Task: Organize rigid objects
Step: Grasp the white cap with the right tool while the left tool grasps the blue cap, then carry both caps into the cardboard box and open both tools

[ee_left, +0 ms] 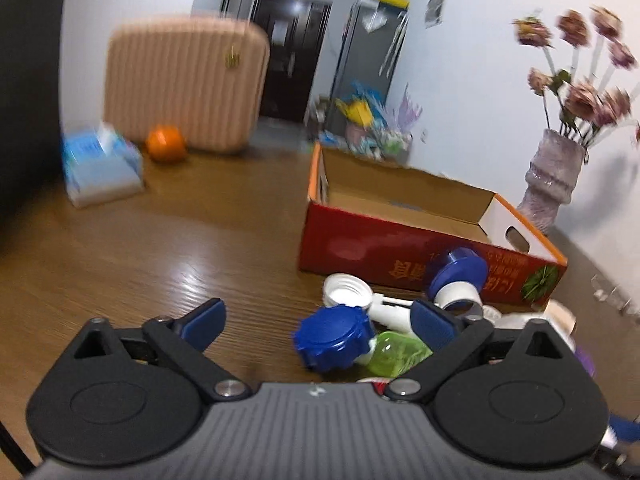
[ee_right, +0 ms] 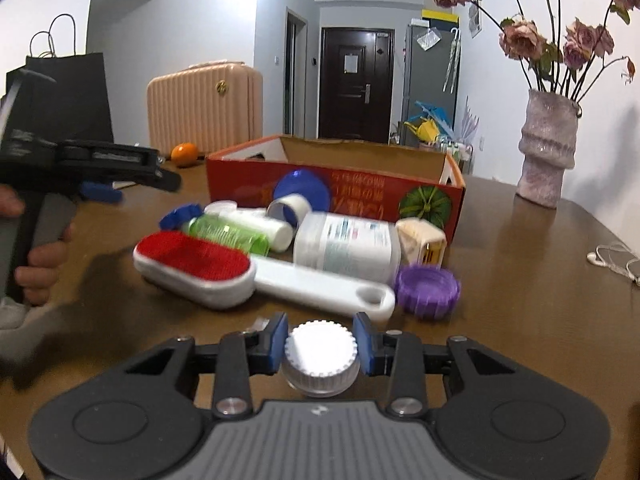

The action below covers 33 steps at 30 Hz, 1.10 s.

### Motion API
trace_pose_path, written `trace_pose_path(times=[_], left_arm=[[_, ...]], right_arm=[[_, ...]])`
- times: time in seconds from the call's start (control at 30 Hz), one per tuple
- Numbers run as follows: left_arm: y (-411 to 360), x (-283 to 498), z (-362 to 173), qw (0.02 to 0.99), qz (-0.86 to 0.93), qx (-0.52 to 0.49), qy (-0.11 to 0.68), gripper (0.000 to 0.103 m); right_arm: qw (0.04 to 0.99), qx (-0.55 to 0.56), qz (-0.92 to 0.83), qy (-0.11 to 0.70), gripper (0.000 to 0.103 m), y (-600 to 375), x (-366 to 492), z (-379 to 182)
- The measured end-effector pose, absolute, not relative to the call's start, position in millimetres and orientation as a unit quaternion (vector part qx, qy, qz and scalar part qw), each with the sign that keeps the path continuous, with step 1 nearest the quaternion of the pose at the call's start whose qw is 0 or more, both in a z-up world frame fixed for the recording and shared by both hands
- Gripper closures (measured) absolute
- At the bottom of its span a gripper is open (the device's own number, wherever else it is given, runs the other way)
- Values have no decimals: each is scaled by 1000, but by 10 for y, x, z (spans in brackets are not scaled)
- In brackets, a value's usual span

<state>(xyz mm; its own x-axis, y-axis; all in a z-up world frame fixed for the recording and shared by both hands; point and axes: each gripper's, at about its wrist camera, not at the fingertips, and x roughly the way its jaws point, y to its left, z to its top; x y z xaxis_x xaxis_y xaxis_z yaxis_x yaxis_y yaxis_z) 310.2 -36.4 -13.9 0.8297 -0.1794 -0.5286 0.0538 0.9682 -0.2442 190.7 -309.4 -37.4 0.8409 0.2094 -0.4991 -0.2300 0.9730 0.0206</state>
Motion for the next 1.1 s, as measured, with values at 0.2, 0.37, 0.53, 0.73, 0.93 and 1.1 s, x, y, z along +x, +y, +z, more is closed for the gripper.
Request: trace_pose_path(times=[0.2,0.37,0.53,0.73,0.93,1.1], left_arm=[[-251,3355,-337,922,-79,-190,328,49],[-187,3218,-254,931,-76,-197,299,49],[-135,2709,-5,950,-66,-173,252,49],[-276,1641,174,980,-33,-54,190,49],[-344,1025,312,982,-66,-33,173,49],[-352,986,379,983,-77,-39,163,49]], right_arm=[[960,-17,121,253,68,-3022,2001,-350],[958,-16,129,257,68,-2940,1984,-364],[962,-11,133,238,68,-2911,1809,-254],[969,-6,135,209,68,-2840,1439,-110],[978,-16,146,147,68,-2746,908,122],[979,-16,142,145,68,-2741,809,163]])
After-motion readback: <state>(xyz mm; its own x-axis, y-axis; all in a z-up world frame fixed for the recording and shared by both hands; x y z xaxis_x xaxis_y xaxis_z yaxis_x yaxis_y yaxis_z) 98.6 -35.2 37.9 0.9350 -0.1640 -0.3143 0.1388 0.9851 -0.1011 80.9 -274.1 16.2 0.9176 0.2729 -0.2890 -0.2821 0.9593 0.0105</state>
